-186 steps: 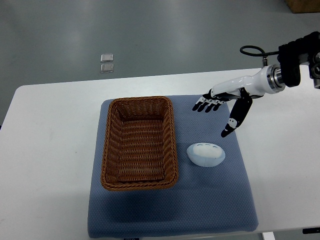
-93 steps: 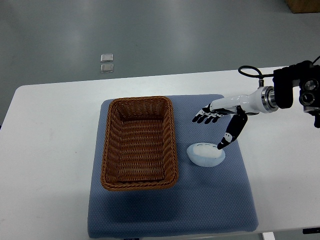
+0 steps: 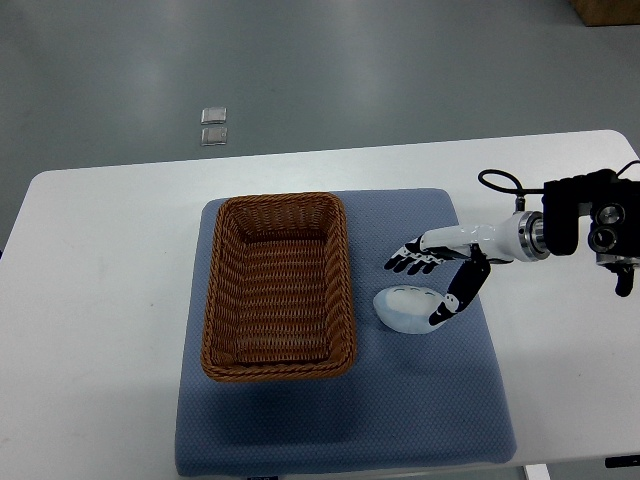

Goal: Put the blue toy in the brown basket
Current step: 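Lower the right hand onto the white-blue toy and close fingers around it, then lift the toy with the right hand and carry it over the basket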

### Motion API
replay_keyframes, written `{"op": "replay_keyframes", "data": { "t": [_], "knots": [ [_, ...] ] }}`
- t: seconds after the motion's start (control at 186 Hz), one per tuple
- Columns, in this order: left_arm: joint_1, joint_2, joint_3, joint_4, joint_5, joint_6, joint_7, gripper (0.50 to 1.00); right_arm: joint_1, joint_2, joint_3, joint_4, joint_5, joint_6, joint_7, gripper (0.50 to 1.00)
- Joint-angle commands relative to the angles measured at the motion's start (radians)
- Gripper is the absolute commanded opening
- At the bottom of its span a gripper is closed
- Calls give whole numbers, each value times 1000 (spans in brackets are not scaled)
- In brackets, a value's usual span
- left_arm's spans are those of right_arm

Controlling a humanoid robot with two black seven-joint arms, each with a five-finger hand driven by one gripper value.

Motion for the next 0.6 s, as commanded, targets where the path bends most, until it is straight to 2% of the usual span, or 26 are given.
{"op": "replay_keyframes", "data": {
  "t": [0.0, 0.322, 0.596],
  "knots": [
    [0, 0, 1, 0, 0, 0, -2, 1000, -28, 10, 7, -8, -10, -20, 0, 903],
    [0, 0, 0, 0, 0, 1, 0, 1000, -131, 50, 90, -56, -14, -29, 0, 903],
    [0, 0, 0, 0, 0, 5, -2, 1000, -171, 83, 91, -85, -44, -70, 0, 895]
  ]
}}
